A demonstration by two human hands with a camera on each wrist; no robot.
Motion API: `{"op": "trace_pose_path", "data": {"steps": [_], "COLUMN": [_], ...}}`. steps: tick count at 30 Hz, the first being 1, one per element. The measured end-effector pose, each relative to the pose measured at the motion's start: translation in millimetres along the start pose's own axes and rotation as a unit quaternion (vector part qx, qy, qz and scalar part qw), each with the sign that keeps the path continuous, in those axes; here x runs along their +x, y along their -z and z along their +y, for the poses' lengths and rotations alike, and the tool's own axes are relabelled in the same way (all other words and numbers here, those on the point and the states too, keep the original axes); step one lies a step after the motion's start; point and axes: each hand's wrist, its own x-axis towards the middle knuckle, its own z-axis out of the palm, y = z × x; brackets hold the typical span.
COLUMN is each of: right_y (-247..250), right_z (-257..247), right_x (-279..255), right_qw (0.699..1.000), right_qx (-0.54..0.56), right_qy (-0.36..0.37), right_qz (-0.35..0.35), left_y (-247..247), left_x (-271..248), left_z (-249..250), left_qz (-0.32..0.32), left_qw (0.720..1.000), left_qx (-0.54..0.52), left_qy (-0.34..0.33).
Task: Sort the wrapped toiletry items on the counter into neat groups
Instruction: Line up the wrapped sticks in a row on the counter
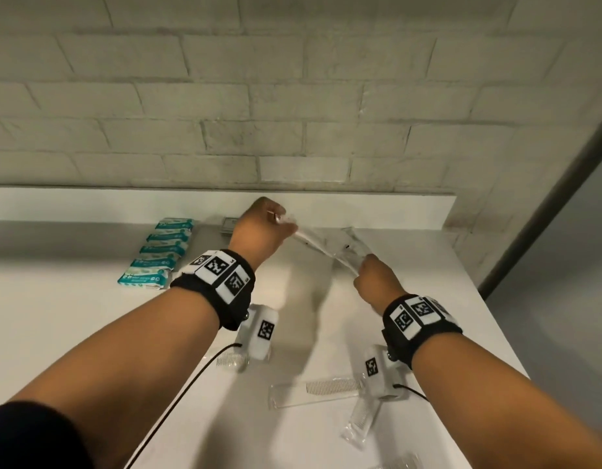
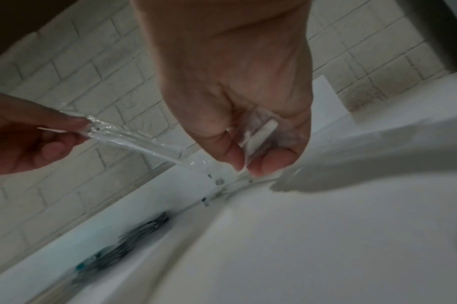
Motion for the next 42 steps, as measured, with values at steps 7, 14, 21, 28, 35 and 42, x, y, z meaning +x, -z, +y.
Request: {"op": "trace_pose_path", "data": {"steps": [7, 14, 21, 28, 35, 42], "right_y": [6, 10, 20, 6, -14, -13], "right_z": [2, 5, 10, -14, -45, -42], "right_x": [-23, -35, -48, -52, -30, -23], "right_qw": [0.990, 0.987, 0.972, 0.921, 0.909, 0.930], "right_qx": [0.022, -0.047, -0.159, -0.298, -0.344, -0.300], "right_qy": [-0.014, 0.021, 0.113, 0.188, 0.161, 0.110], "right_qz": [-0.139, -0.153, -0.129, -0.167, -0.171, -0.181], "left_y": [-17, -36, -42, -41, -40, -46], "left_x": [19, 34, 12, -52, -43, -29], "left_z": [21, 26, -27, -39, -48, -43], "left_qz": [0.016, -0.133, -0.244, -0.359, -0.229, -0.268], "left_qw": [0.999, 0.972, 0.912, 0.840, 0.880, 0.860], "left_qx": [-0.025, 0.194, 0.324, 0.407, 0.398, 0.418], "left_qy": [0.010, 0.016, 0.066, -0.014, 0.122, 0.117]}}
